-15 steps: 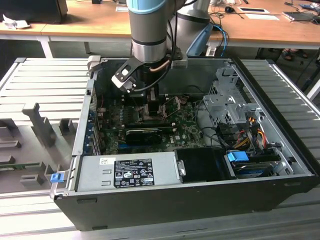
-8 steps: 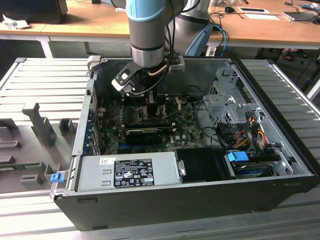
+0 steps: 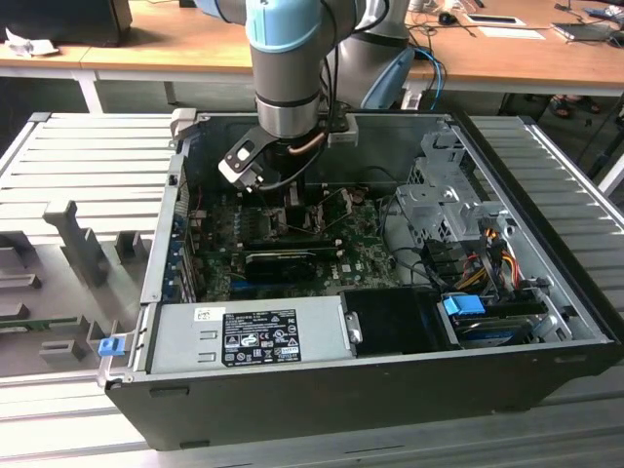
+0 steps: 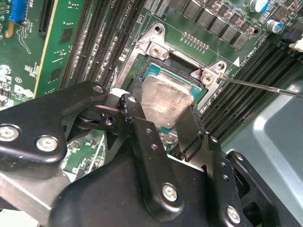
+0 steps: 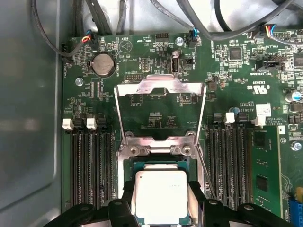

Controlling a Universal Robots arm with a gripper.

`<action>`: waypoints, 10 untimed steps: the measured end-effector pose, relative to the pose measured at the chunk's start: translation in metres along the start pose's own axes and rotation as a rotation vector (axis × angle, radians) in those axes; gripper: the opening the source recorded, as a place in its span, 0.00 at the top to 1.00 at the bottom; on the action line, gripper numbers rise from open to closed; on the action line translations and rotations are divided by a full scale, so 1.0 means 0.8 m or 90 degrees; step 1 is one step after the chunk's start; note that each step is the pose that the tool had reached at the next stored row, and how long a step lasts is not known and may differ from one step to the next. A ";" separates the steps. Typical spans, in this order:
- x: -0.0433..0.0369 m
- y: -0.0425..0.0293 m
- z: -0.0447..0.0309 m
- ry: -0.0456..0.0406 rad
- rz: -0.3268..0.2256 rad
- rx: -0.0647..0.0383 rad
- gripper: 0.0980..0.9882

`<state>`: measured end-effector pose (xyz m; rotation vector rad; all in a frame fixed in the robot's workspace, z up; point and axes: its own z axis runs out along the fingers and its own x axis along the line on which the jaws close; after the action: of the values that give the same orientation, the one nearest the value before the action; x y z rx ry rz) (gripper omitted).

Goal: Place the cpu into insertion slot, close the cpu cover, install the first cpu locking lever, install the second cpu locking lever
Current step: 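Place the cpu into insertion slot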

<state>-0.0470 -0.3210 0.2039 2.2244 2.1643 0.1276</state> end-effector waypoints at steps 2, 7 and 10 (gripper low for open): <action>0.000 0.0000 0.0019 0.0000 0.000 0.000 0.52; 0.000 -0.0001 0.0031 -0.0001 0.000 0.000 0.52; 0.000 -0.0001 0.0032 -0.0001 0.000 0.000 0.44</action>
<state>-0.0469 -0.3208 0.2014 2.2244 2.1643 0.1275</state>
